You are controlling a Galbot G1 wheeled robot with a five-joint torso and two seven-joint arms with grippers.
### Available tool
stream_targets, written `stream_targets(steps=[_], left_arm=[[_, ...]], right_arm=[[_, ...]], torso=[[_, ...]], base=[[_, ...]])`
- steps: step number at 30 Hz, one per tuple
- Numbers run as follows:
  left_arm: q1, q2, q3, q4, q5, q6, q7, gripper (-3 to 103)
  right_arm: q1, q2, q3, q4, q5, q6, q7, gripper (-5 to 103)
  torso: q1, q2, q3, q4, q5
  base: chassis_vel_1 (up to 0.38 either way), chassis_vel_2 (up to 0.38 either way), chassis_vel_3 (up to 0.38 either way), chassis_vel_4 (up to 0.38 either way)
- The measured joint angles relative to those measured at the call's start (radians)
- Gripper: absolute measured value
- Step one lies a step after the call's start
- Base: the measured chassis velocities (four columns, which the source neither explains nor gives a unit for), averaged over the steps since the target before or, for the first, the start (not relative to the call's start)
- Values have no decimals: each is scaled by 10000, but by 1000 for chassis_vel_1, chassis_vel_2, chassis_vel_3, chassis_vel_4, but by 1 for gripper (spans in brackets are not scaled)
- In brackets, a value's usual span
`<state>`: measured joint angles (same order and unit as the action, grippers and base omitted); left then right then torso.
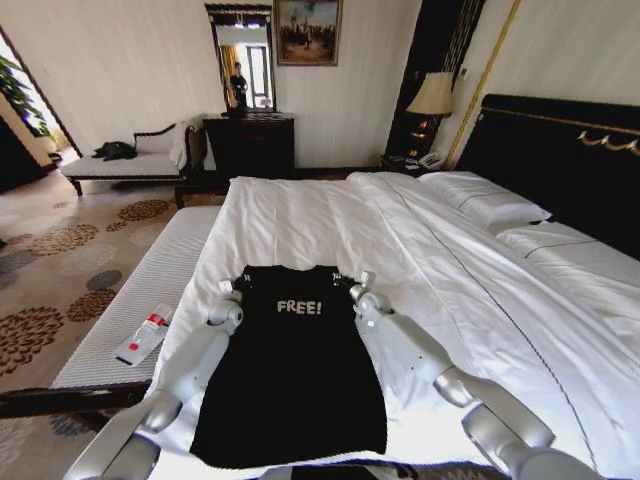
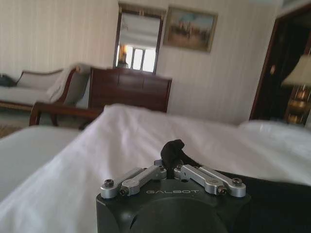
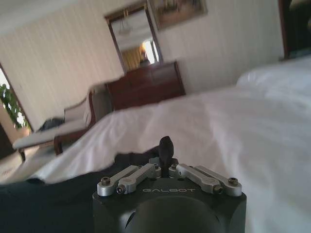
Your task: Fold the clothes on the bed.
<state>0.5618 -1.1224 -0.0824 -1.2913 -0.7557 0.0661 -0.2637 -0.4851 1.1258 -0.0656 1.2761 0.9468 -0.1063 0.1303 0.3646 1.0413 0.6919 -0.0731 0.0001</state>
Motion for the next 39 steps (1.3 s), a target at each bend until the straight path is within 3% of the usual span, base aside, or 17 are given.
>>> stream_targets(steps=[5,11,15,20,23,28,33,36,39], left_arm=[[-357,435,-15,-1182,-198,7,-126,2],[-405,460,-50,-1153,-107,-63,61,2],[-596,254,65,-200,172,-226,298,2],[-1141,-84,181,725,151,-330,336,2],[-1890,-452,245,1565,177,-412,356,2],[-2678,-749,448,2505,256,-559,581,2],[-3786,-1424,743,4313,422,-926,1038,2],[-3933,-1515,909,4500,435,-984,1119,2],[-3567,-1264,1039,3870,448,-1021,1104,2]], right_arm=[[-189,-754,505,1300,-281,2,339,2],[-174,-825,539,1287,-580,103,586,2],[132,-697,94,725,-878,203,633,2],[941,99,-413,-398,-1176,347,691,2],[1500,644,-530,-1376,-1605,563,706,2],[1984,980,-652,-2262,-2015,837,668,2],[2579,1346,-744,-3241,-2491,1190,570,2],[2621,1331,-745,-3275,-2551,1232,561,2],[2526,1244,-732,-3088,-2680,1303,581,2]], torso=[[-2,2,-3,-7,0],[-2,1,-2,0,2],[0,0,2,1,-3],[-1,0,2,2,0],[1,0,1,5,0],[1,0,2,-5,0],[2,-1,2,1,0],[2,-1,2,-1,-1],[1,0,0,-4,1]], base=[[0,0,0,0],[0,0,0,0],[0,0,0,0],[0,0,0,0],[0,0,0,0],[0,0,0,0],[0,0,0,0],[0,0,0,0],[0,0,0,0]])
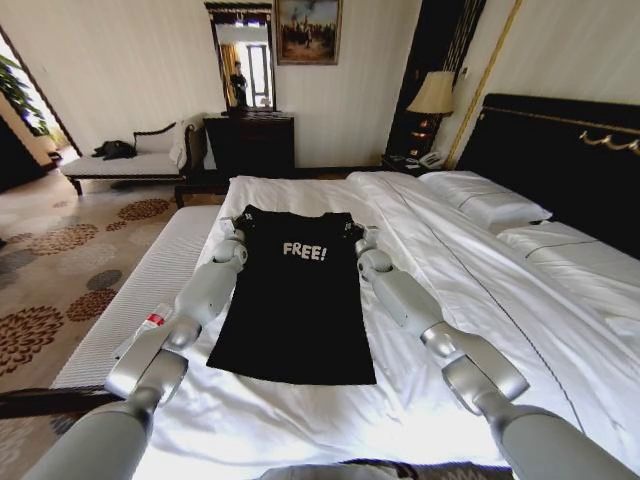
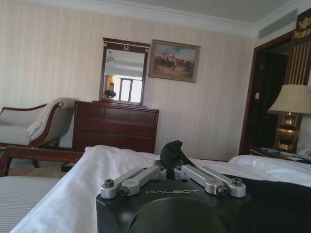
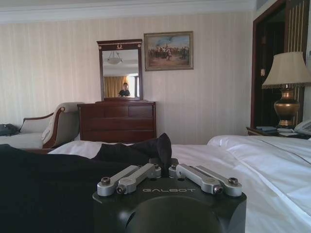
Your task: Fold the clothes on the bed.
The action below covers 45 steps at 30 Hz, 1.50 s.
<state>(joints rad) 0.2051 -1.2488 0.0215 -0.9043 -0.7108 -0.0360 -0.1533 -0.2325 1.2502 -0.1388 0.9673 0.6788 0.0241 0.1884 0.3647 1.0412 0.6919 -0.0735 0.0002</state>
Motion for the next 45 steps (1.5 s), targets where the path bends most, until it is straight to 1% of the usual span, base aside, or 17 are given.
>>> stream_targets(steps=[3,5,6,7,9,10,12,13,15,16,20,21,23,25,28,35,45], left_arm=[[333,130,-26,-423,78,-95,-158,2],[1045,368,-148,-1235,208,-323,-486,2],[1481,517,-251,-1665,219,-389,-580,2],[1481,517,-251,-1665,219,-389,-580,2],[2123,684,-464,-2176,230,-412,-703,2],[2817,853,-684,-2773,227,-413,-858,2],[3418,1024,-818,-3431,237,-415,-1008,2],[3418,1024,-818,-3431,237,-415,-1008,2],[4015,1203,-857,-4338,280,-414,-1202,2],[4015,1203,-857,-4338,280,-414,-1202,2],[4492,1372,-872,-5156,329,-410,-1379,2],[4814,1500,-927,-5548,350,-408,-1445,2],[5522,1771,-1097,-6178,400,-424,-1474,2],[5656,1817,-1126,-6279,414,-431,-1476,2],[6804,2158,-1432,-7070,614,-510,-1480,2],[8149,2440,-1992,-8017,971,-639,-1484,2],[9863,2506,-3059,-8896,1541,-891,-1318,2]], right_arm=[[-187,-118,10,295,-70,21,52,2],[-820,-565,-11,1185,-268,30,193,2],[-1207,-813,-38,1707,-384,30,307,2],[-1207,-813,-38,1707,-384,30,307,2],[-1696,-1005,-76,2328,-573,30,496,2],[-2196,-1120,-100,2978,-729,10,734,2],[-2693,-1298,-31,3671,-771,-67,972,2],[-2693,-1298,-31,3671,-771,-67,972,2],[-3354,-1718,194,4547,-792,-179,1241,2],[-3354,-1718,194,4547,-792,-179,1241,2],[-4063,-2035,377,5345,-880,-279,1508,2],[-4502,-2148,481,5824,-957,-373,1673,2],[-5242,-2268,639,6564,-1042,-536,1880,2],[-5398,-2295,683,6695,-1062,-557,1904,2],[-6350,-2467,1009,7425,-1206,-614,1952,2],[-7512,-2517,1438,8371,-1507,-750,2025,2],[-9619,-1947,1875,9099,-2588,-718,1858,2]], torso=[[-1,0,-1,3,-1],[-2,0,0,9,-5],[-2,1,-2,5,-2],[-2,1,-2,5,-2],[-3,1,-2,-1,-4],[-5,0,-1,3,-2],[-5,0,-1,9,1],[-5,0,-1,9,1],[-4,1,-2,10,-7],[-4,1,-2,10,-7],[-5,3,-3,-2,0],[-6,3,-3,-6,1],[-5,3,-3,0,2],[-4,3,-1,3,1],[-5,4,-2,7,-3],[-3,3,-1,5,-5],[-3,3,-2,3,-3]], base=[[0,0,0,0],[0,0,0,0],[0,0,0,0],[0,0,0,0],[0,0,0,0],[0,0,0,0],[0,0,0,0],[0,0,0,0],[0,0,0,0],[0,0,0,0],[0,0,0,0],[0,0,0,0],[0,0,0,0],[0,0,0,0],[0,0,0,0],[0,0,0,0],[0,0,0,0]])
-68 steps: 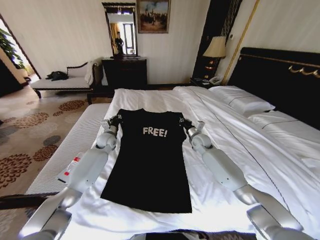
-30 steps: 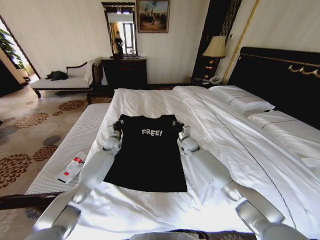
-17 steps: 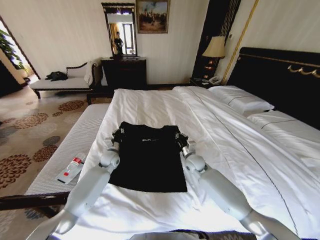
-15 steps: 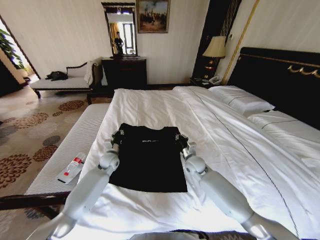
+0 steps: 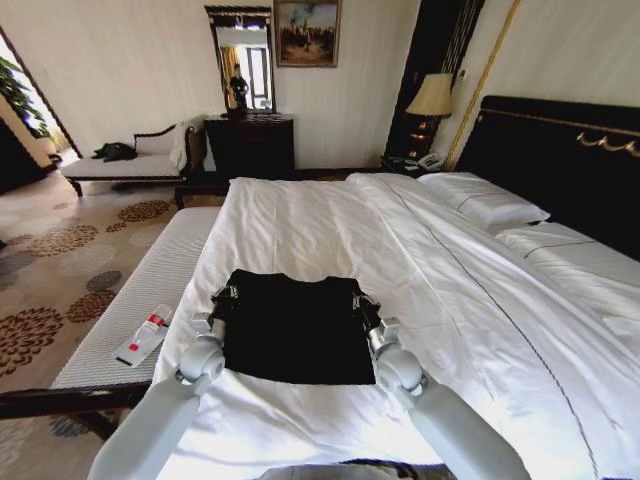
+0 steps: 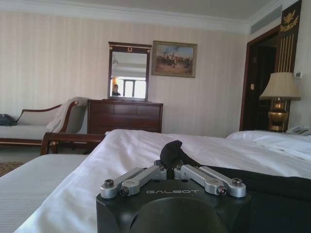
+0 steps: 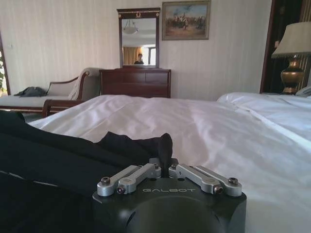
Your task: Fold the clothes on the bed.
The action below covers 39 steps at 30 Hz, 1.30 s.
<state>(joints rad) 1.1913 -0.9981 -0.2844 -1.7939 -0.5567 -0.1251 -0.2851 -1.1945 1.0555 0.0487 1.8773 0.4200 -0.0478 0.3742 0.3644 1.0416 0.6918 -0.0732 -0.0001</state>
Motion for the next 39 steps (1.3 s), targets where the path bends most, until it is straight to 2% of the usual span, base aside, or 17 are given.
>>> stream_targets(steps=[5,11,27,39], left_arm=[[729,-112,-238,-151,305,-159,20,2],[1517,-189,-238,-274,634,-339,180,2],[2634,-186,-253,-647,1095,-527,307,2],[3083,-120,-550,-676,1179,-655,438,2]], right_arm=[[-591,319,74,39,-406,97,-70,2],[-1240,295,269,314,-645,118,-116,2],[-2826,668,763,648,-1608,571,-449,2],[-3245,1014,669,627,-1995,642,-495,2]], torso=[[0,-2,1,2,1],[0,-1,1,2,0],[0,-3,1,1,0],[1,-3,2,0,0]], base=[[0,0,0,0],[0,0,0,0],[0,0,0,0],[0,0,0,0]])
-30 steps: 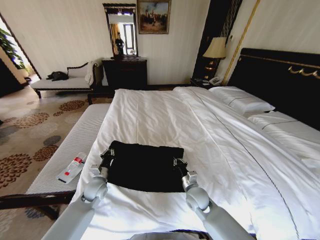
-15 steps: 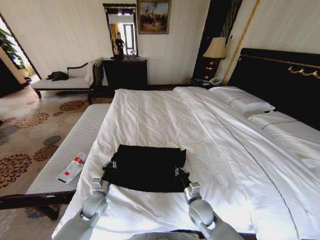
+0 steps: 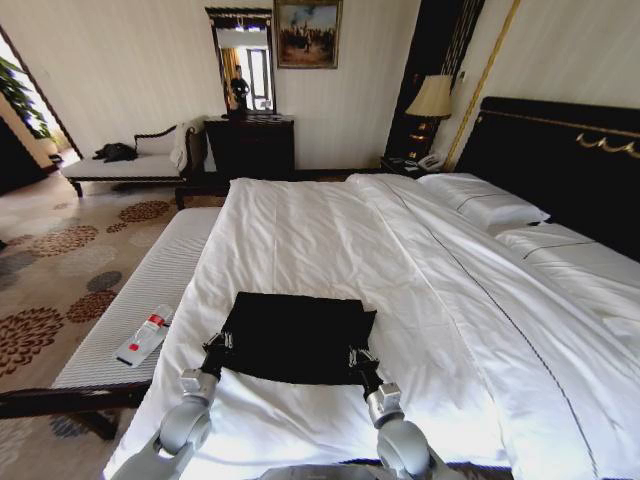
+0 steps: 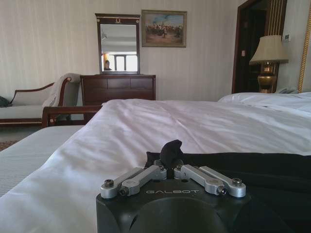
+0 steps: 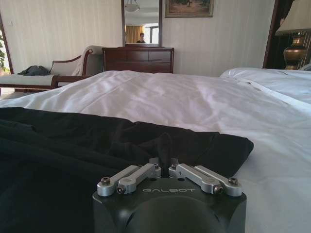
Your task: Fold the clothes on the bed.
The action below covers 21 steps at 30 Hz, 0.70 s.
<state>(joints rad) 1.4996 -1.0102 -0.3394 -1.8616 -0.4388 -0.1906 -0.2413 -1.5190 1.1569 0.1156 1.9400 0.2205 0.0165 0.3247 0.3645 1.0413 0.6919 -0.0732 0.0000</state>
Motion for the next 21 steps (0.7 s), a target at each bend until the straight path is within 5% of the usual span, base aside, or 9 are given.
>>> stream_targets(steps=[16,20,21], left_arm=[[557,-153,-304,-103,137,-132,81,-1],[750,-113,-333,-122,176,-202,-88,7],[892,-75,-351,-211,280,-215,-92,12]], right_arm=[[-743,296,51,279,-534,200,-125,2],[-919,306,49,273,-667,367,-155,0],[-986,313,55,284,-676,408,-163,10]], torso=[[0,0,0,0,1],[-1,0,0,0,0],[-1,0,0,0,1]], base=[[0,0,0,0],[0,0,0,0],[0,0,0,0]])
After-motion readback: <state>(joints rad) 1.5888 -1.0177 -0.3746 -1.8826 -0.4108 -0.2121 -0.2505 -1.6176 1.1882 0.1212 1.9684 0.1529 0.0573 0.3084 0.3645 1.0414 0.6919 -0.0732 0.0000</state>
